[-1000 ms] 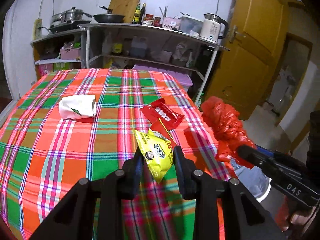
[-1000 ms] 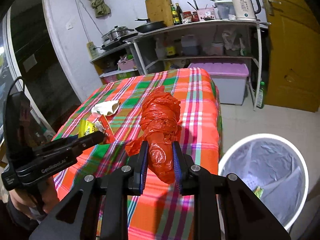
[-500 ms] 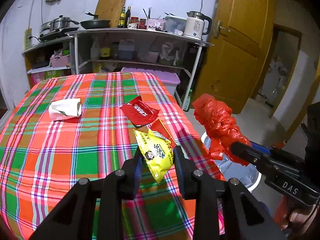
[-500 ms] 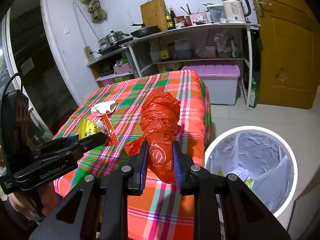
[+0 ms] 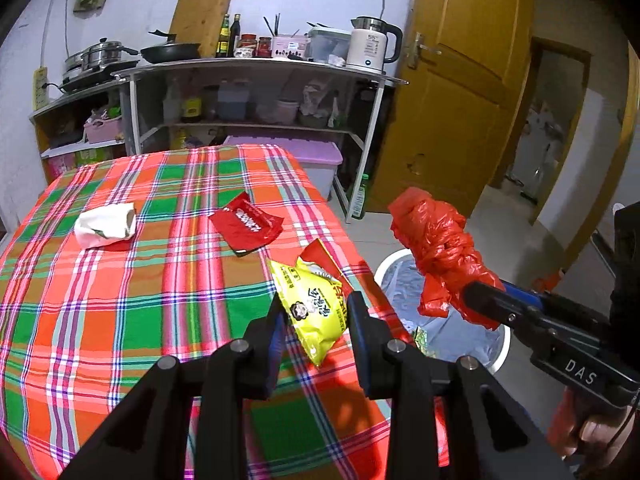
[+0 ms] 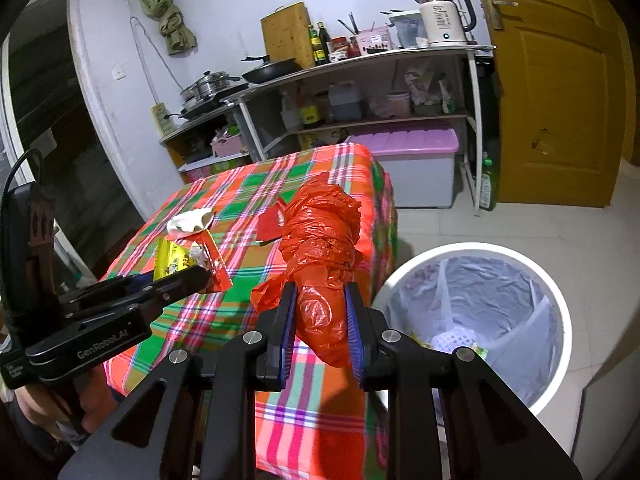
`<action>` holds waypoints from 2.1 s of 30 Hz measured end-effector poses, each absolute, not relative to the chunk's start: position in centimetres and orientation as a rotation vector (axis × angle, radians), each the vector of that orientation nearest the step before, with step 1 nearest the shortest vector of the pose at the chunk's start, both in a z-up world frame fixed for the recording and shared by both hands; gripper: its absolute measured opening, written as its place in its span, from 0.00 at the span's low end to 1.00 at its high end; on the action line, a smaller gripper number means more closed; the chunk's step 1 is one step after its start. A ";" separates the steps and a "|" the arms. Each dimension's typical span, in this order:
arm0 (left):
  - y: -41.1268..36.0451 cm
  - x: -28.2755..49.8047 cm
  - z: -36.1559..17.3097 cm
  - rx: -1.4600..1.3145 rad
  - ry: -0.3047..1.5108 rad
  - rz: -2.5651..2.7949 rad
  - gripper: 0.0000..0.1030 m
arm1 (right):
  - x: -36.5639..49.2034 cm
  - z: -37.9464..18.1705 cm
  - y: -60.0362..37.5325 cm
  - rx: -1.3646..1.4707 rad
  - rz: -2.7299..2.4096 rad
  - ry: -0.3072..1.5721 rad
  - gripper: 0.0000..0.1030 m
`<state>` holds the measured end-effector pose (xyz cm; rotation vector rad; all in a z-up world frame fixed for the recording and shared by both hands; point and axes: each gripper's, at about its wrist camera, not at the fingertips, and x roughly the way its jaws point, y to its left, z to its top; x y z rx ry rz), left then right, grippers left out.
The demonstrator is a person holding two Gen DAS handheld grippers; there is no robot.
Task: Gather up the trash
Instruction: 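Carry the red bag and yellow wrapper over the white bin with both tools, then open both tools to drop the red bag and yellow wrapper into the bin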
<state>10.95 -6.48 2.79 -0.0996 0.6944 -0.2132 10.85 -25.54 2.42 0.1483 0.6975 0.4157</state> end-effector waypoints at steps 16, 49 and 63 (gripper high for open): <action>-11.1 12.5 1.8 -0.072 0.735 -0.311 0.30 | 10.8 0.9 -30.1 0.199 0.319 0.726 0.23; -19.5 16.3 -3.6 0.018 0.926 -0.444 0.37 | 13.2 -6.7 -37.2 0.296 0.192 0.929 0.26; -18.1 15.8 -2.1 -0.022 0.878 -0.449 0.44 | 12.3 -4.5 -37.0 0.276 0.169 0.860 0.37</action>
